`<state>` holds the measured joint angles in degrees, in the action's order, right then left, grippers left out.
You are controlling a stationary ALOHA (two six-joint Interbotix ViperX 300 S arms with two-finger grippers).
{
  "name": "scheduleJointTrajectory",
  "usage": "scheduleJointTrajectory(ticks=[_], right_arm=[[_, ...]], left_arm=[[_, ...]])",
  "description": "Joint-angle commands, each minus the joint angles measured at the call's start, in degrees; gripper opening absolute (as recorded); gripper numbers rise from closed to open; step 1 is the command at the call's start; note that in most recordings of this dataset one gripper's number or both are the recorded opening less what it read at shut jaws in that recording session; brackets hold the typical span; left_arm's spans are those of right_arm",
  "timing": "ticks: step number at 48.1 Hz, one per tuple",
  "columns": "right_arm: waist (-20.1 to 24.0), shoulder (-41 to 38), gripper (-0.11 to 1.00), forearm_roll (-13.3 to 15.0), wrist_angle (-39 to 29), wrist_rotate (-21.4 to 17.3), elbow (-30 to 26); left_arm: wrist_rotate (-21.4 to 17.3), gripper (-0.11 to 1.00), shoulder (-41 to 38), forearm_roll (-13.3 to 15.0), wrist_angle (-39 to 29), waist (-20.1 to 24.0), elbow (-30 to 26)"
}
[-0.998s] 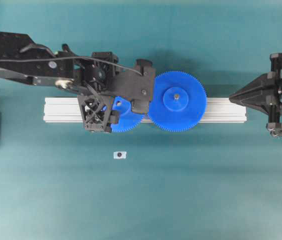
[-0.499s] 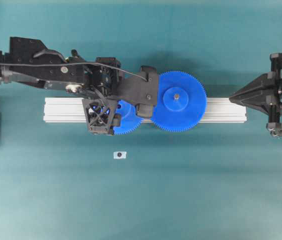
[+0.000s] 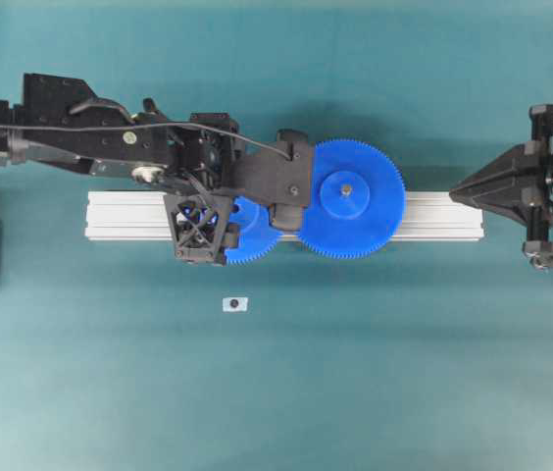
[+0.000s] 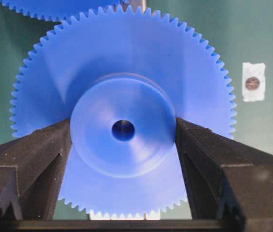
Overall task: Insert the small gear onto the shaft.
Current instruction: 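Align the held gear's bore with the empty shaft beside the large gear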
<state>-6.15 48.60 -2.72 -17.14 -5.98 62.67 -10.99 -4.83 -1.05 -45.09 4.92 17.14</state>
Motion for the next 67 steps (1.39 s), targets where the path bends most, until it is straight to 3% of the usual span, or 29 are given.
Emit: scheduleJointTrajectory(ticks=[1, 29, 36, 67], right_arm=[[0.2, -0.2, 0.11, -0.2, 0.5, -0.6, -0.7], [0.2, -0.3, 0.11, -0.2, 0.5, -0.6, -0.6], [0.2, -0.3, 0.11, -0.2, 0.5, -0.6, -0.5], [0.1, -0.3, 0.11, -0.2, 0.6, -1.3, -0.6]], left_arm=[[0.1, 0.72, -0.4, -0.3, 0.0, 0.2, 0.2], [0.5, 0.72, -3.6, -0.2, -0.3, 0.2, -1.8], [0.4, 0.81, -3.7, -0.2, -0.4, 0.1, -1.9], [0.5, 0.80, -2.4, -0.2, -2.5, 0.1, -2.5]])
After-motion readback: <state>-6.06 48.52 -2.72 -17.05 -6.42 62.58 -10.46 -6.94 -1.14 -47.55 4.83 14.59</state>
